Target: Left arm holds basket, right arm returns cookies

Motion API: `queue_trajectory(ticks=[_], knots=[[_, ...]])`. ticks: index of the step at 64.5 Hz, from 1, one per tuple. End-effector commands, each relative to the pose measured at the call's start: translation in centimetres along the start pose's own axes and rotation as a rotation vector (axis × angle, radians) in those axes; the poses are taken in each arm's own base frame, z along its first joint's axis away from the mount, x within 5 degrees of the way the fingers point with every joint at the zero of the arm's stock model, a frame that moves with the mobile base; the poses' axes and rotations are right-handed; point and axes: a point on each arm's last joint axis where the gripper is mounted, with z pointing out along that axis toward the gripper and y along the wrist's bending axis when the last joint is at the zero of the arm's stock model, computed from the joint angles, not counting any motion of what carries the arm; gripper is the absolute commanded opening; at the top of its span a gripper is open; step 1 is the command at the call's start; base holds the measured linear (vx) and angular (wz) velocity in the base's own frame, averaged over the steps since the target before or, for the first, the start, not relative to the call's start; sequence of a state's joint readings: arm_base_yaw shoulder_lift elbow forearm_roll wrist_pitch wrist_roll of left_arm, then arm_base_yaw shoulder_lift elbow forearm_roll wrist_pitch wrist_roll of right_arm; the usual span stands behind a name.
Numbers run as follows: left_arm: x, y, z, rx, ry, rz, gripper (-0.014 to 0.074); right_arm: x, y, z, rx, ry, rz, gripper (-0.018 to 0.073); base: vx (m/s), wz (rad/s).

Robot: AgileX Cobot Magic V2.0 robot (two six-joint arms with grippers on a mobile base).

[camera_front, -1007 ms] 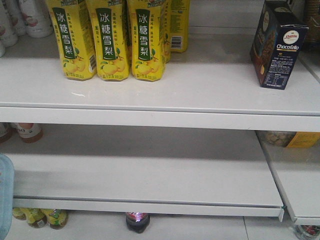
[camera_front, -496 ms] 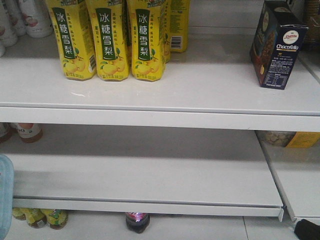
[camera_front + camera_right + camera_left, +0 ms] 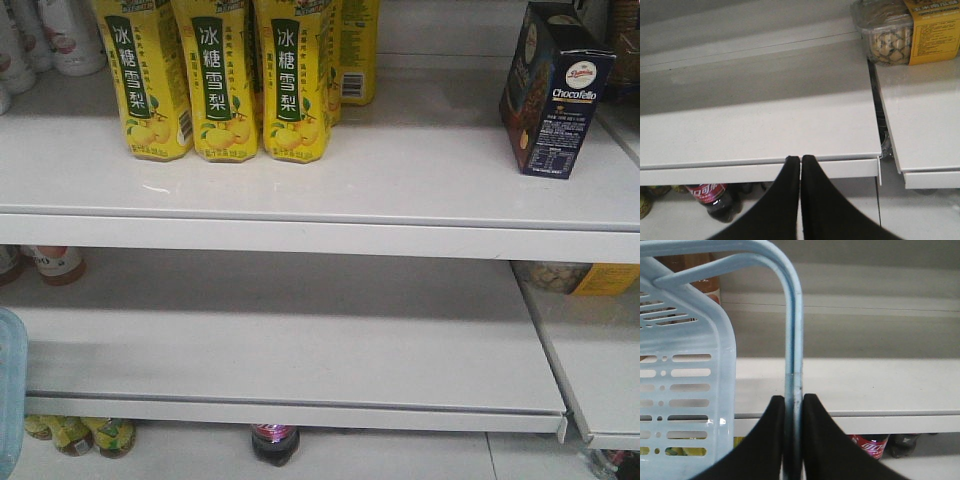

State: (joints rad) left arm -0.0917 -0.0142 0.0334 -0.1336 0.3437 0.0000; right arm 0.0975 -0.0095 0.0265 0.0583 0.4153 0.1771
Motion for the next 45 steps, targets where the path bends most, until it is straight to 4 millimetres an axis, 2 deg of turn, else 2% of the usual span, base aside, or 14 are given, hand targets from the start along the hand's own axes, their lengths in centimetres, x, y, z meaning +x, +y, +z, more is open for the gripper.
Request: queue_trajectory(ticks=[1,25,45], knots=[[-1.9,-0.1,-0.5,0.002,-0.146,0.014,-0.0007,-0.7,0.0,0.1,-0.007,-0.144,-0.014,-0.0003,0.00,0.00],[-1.9,-0.1,-0.5,0.002,-0.146,0.014,-0.0007,-2.0,0.0,-0.2,0.029,-0.288,-0.250,-0.0003,0.00,0.00],[-1.9,-0.1,-0.5,0.002,-0.146,0.014,-0.0007,-2.1,0.0,-0.2,0.028,-0.291,-0.243,-0.0003,0.00,0.00]])
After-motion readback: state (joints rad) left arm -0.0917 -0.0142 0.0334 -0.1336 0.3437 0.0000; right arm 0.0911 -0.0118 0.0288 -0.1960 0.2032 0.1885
